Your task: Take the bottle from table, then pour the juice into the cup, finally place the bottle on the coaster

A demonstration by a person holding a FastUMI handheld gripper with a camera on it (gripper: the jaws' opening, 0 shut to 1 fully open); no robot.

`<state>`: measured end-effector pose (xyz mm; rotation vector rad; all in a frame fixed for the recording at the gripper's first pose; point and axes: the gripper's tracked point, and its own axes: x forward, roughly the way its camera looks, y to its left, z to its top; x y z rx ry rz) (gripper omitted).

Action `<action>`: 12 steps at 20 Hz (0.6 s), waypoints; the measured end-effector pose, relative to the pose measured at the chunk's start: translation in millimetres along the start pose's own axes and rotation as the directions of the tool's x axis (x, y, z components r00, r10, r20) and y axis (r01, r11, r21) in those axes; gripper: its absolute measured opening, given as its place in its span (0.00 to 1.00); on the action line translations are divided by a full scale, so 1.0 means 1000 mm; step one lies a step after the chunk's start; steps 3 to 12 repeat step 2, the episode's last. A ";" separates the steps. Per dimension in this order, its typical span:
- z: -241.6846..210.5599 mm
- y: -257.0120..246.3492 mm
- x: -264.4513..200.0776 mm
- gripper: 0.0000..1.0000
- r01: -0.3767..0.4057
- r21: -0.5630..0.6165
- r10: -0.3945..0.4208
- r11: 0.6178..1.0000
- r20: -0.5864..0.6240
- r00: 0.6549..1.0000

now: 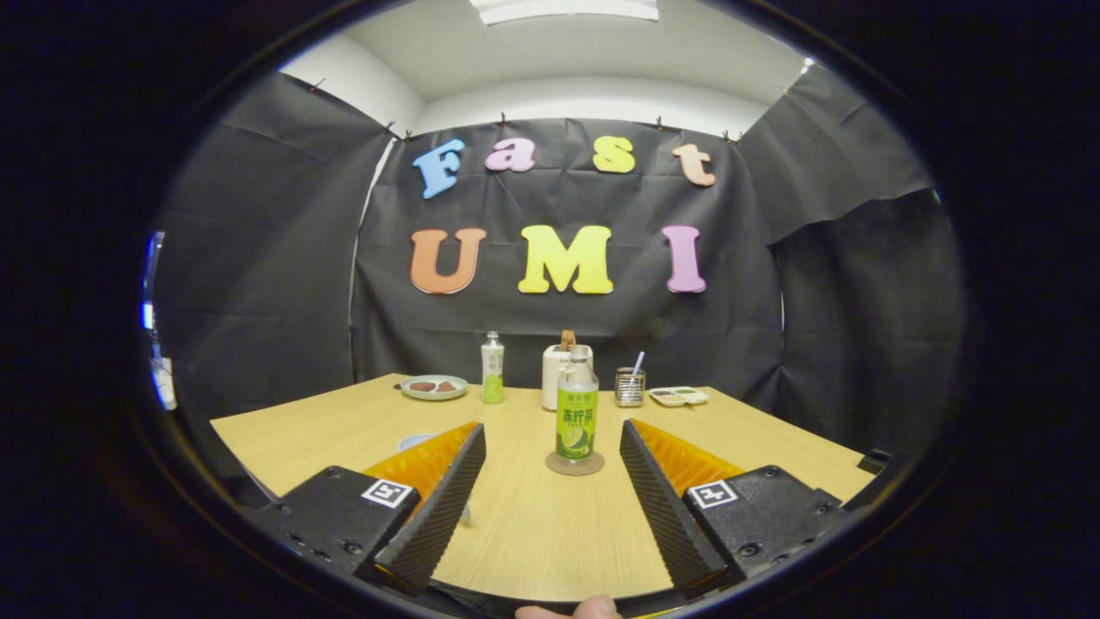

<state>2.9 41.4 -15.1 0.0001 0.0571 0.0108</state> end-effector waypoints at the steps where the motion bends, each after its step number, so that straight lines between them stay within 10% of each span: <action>1: -0.001 -0.001 0.001 1.00 -0.001 0.007 0.001 1.000 0.000 1.000; 12: -0.002 0.000 0.002 1.00 -0.004 0.016 0.004 1.000 0.001 1.000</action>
